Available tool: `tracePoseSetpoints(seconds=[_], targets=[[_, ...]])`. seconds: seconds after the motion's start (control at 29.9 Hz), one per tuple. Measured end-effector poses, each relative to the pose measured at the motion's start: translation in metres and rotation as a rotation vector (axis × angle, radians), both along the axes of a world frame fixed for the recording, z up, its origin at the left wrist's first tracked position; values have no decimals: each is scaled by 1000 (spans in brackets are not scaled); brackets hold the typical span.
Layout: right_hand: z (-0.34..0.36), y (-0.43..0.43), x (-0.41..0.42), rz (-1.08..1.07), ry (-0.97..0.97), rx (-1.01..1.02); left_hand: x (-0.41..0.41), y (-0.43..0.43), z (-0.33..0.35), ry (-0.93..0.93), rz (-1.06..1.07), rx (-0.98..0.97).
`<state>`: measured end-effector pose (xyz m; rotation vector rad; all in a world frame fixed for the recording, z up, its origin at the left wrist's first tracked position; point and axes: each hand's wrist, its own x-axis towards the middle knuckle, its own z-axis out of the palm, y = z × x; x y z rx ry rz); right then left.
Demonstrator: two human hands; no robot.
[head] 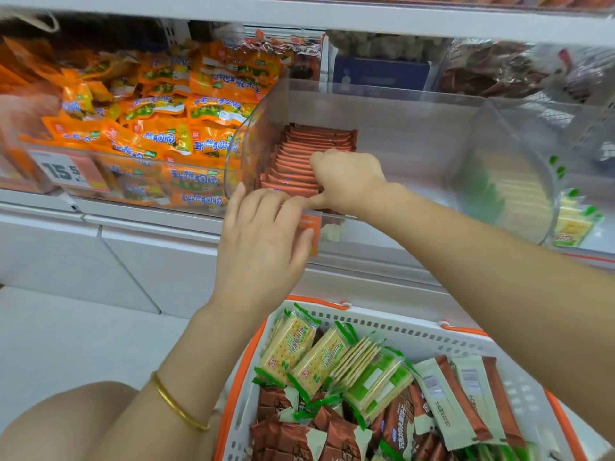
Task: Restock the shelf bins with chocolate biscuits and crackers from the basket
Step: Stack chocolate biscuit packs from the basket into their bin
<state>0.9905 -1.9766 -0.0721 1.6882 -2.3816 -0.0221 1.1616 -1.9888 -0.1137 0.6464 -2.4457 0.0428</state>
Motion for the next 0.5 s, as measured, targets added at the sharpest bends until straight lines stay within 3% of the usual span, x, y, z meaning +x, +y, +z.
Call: tracePoseSetpoints(seconds=[0.1, 0.2, 0.33, 0.4, 0.5], targets=[[9, 8, 4, -13, -59, -56, 1, 0, 0, 23, -21, 6], [30, 41, 17, -52, -173, -254, 5, 9, 4, 144, -93, -14], [29, 129, 43, -21, -482, -487, 13, 46, 0, 255, -250, -90], [-2, 167, 43, -57, -576, -375, 15, 66, -16, 161, -323, -17], [-66, 204, 24, -204, -644, 37, 9, 88, -47, -88, -423, 77]])
